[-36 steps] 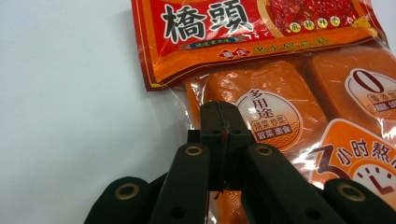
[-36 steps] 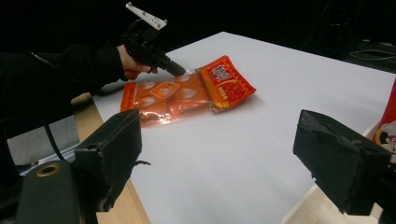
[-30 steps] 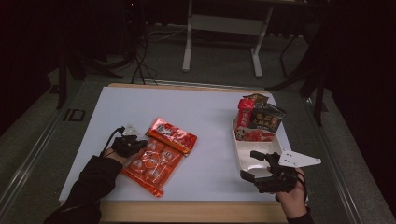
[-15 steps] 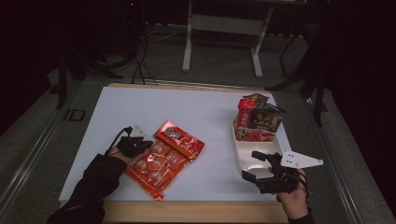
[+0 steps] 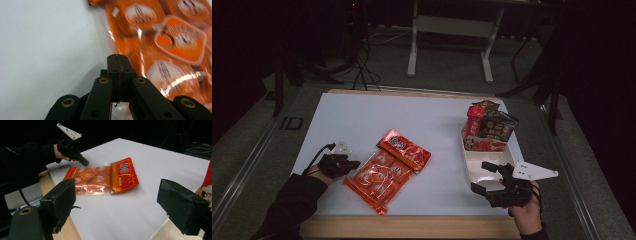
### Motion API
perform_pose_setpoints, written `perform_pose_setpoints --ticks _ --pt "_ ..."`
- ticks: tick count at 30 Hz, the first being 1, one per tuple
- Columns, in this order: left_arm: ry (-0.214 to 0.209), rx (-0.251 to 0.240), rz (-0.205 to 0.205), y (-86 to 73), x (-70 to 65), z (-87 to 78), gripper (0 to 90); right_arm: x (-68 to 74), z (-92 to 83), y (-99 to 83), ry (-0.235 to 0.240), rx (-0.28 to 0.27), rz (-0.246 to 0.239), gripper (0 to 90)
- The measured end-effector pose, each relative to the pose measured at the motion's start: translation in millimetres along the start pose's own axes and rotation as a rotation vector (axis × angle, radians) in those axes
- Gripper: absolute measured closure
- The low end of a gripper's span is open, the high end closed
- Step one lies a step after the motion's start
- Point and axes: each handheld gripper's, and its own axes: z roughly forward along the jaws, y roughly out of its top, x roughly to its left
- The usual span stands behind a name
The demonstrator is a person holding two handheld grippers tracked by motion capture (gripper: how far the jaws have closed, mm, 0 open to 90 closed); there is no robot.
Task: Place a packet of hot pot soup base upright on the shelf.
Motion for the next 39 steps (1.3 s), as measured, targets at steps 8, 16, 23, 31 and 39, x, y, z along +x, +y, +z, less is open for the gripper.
perform_pose_setpoints --ticks 8,16,23,31,39 --pt "-0.013 0.005 -0.023 -0.4 -9.9 3.0 90.0 -0.3 0.4 -0.7 0.000 0.001 -0.001 15.4" --pt "-0.057 0.011 0.007 1.3 -32.4 5.6 90.0 0.0 1.3 -0.9 0.001 0.006 0.000 15.4" --pt "-0.130 -0.009 -0.018 5.4 -46.3 13.2 90.0 0.7 2.4 -0.8 0.004 0.006 0.000 15.3" --pt "-0.229 -0.032 -0.028 18.6 -67.6 30.5 90.0 0.9 3.8 -0.8 0.008 0.010 -0.003 15.4" --pt "-0.133 -0.064 0.006 36.1 -65.6 32.1 90.0 0.2 2.2 -2.8 0.002 0.013 -0.002 15.4"
